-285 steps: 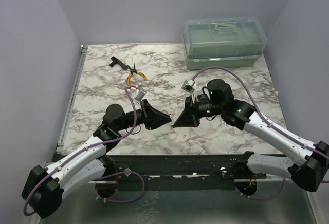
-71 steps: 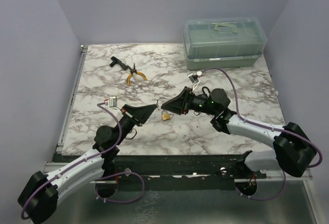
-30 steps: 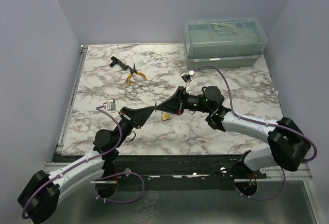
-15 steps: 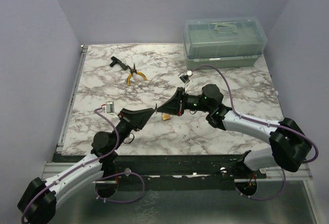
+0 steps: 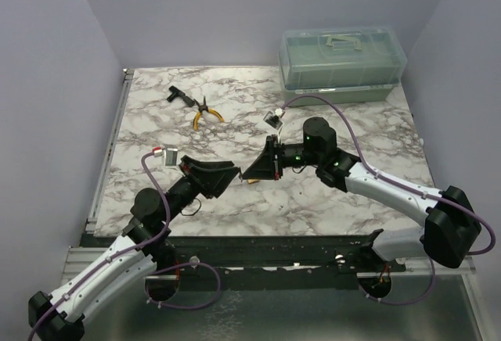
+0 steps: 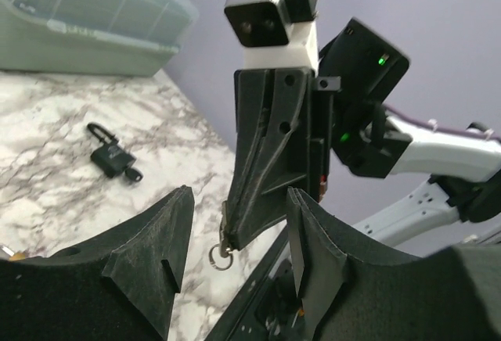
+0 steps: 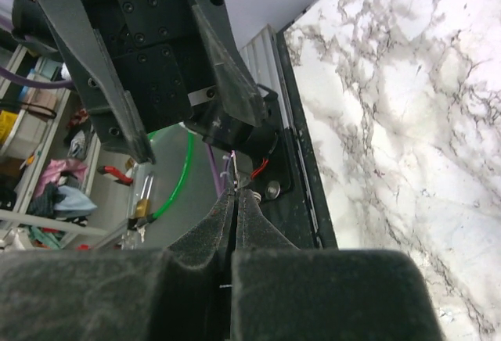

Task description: Unlock with the key

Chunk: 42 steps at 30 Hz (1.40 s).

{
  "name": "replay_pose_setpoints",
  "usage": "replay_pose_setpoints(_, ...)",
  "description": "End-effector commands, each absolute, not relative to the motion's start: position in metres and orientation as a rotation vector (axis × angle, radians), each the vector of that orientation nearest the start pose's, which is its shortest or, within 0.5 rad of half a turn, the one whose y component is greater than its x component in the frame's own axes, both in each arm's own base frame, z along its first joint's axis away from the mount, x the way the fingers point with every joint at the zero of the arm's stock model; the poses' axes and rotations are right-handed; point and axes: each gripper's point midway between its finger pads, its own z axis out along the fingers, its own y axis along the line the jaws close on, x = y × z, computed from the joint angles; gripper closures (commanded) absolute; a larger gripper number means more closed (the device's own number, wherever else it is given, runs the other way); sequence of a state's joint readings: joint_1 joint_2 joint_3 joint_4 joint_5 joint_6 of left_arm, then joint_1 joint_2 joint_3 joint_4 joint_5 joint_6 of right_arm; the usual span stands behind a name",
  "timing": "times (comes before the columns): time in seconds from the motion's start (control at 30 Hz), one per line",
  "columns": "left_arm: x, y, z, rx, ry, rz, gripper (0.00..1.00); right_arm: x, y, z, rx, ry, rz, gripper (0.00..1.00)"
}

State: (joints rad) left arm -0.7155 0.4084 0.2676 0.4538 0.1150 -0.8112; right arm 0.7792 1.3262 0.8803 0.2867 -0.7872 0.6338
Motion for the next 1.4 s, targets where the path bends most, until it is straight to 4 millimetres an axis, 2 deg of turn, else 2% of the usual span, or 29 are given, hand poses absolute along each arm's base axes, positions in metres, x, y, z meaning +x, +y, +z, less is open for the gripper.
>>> replay_pose_setpoints(0.0, 0.165, -0.227, 0.272, 0.176, 1.512, -1.331, 0.44, 0.153, 0.359, 0.264, -0.894, 1.832, 1.67, 1.0)
replay_pose_setpoints(0.4, 0.163, -0.237, 0.266, 0.209, 1.546, -1.367, 0.57, 0.151, 0.358, 0.261, -0.915, 1.836, 1.672, 1.0)
replay_pose_setpoints(0.67, 0.166, -0.239, 0.264, 0.193, 1.547, -1.372, 0.72, 0.149, 0.359, 0.258, -0.921, 1.841, 1.688, 1.0)
replay_pose_setpoints(0.73, 0.167, -0.239, 0.265, 0.192, 1.544, -1.371, 0.77, 0.149, 0.359, 0.257, -0.921, 1.845, 1.686, 1.0)
replay_pose_setpoints(0.87, 0.167, -0.237, 0.266, 0.181, 1.534, -1.366, 1.0, 0.15, 0.359, 0.256, -0.918, 1.851, 1.681, 1.0)
replay_pose_setpoints(0.93, 0.168, -0.235, 0.267, 0.166, 1.529, -1.366, 1.0, 0.153, 0.359, 0.254, -0.9, 1.863, 1.664, 0.99)
replay_pose_setpoints(0.97, 0.169, -0.234, 0.267, 0.153, 1.525, -1.366, 1.0, 0.157, 0.359, 0.254, -0.878, 1.873, 1.645, 0.95)
replay_pose_setpoints(1.03, 0.171, -0.23, 0.269, 0.118, 1.503, -1.365, 1.0, 0.162, 0.359, 0.252, -0.84, 1.894, 1.611, 0.68)
replay_pose_setpoints(1.07, 0.172, -0.227, 0.271, 0.094, 1.488, -1.365, 1.0, 0.165, 0.358, 0.252, -0.818, 1.897, 1.596, 0.58)
replay_pose_setpoints(1.1, 0.173, -0.223, 0.275, 0.067, 1.463, -1.367, 1.0, 0.166, 0.358, 0.253, -0.802, 1.891, 1.591, 0.52)
replay_pose_setpoints(1.23, 0.177, -0.208, 0.284, -0.051, 1.369, -1.386, 1.0, 0.164, 0.359, 0.264, -0.764, 1.819, 1.651, 0.5)
replay_pose_setpoints(1.37, 0.178, -0.204, 0.285, -0.084, 1.343, -1.391, 1.0, 0.166, 0.36, 0.276, -0.712, 1.746, 1.696, 0.52)
